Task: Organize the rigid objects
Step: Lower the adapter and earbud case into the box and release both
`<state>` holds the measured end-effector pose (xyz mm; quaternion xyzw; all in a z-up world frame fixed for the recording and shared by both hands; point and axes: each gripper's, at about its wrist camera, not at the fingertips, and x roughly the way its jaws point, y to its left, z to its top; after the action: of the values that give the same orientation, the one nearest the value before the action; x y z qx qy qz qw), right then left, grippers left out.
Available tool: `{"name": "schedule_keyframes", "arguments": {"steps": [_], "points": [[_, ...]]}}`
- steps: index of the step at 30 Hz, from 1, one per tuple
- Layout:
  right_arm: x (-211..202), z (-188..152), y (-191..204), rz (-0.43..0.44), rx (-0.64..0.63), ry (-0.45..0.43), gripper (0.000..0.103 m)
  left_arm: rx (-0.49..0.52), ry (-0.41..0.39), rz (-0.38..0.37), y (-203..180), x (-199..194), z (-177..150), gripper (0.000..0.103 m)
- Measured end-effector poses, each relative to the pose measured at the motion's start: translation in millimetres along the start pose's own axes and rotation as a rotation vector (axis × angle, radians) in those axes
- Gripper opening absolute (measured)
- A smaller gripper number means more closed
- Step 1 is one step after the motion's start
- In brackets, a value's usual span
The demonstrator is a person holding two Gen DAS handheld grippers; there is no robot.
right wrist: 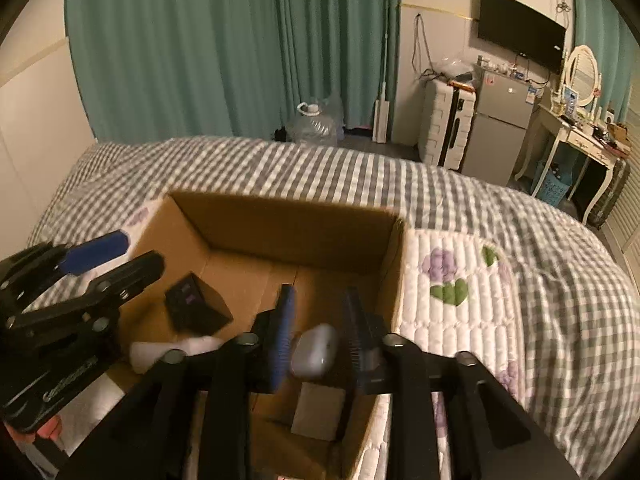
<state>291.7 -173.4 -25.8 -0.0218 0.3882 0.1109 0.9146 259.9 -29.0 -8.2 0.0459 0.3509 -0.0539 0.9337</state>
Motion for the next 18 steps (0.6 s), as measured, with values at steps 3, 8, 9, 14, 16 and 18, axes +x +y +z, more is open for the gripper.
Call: {"name": "schedule_keyframes", "arguments": {"steps": [3, 8, 9, 14, 16, 18], "points": [[-27, 3, -1, -0.023, 0.018, -0.026, 0.057, 0.006, -0.038, 0.032, 3, -29, 0, 0.07], [-80, -4, 4, -0.072, -0.01, -0.049, 0.061, -0.024, -0.063, 0.036, 15, -73, -13, 0.09], [-93, -7, 7, -0.088, -0.023, -0.056, 0.065, -0.024, -0.076, 0.044, 16, -81, -16, 0.092], [-143, -19, 17, -0.125, -0.061, -0.088, 0.082, 0.011, -0.113, 0.047, 18, -117, -34, 0.1], [-159, -23, 21, -0.132, -0.062, -0.104, 0.089, 0.012, -0.109, 0.051, 19, -126, -42, 0.101], [-170, -30, 26, -0.14, -0.062, -0.11, 0.09, 0.011, -0.108, 0.061, 20, -133, -51, 0.101]]}}
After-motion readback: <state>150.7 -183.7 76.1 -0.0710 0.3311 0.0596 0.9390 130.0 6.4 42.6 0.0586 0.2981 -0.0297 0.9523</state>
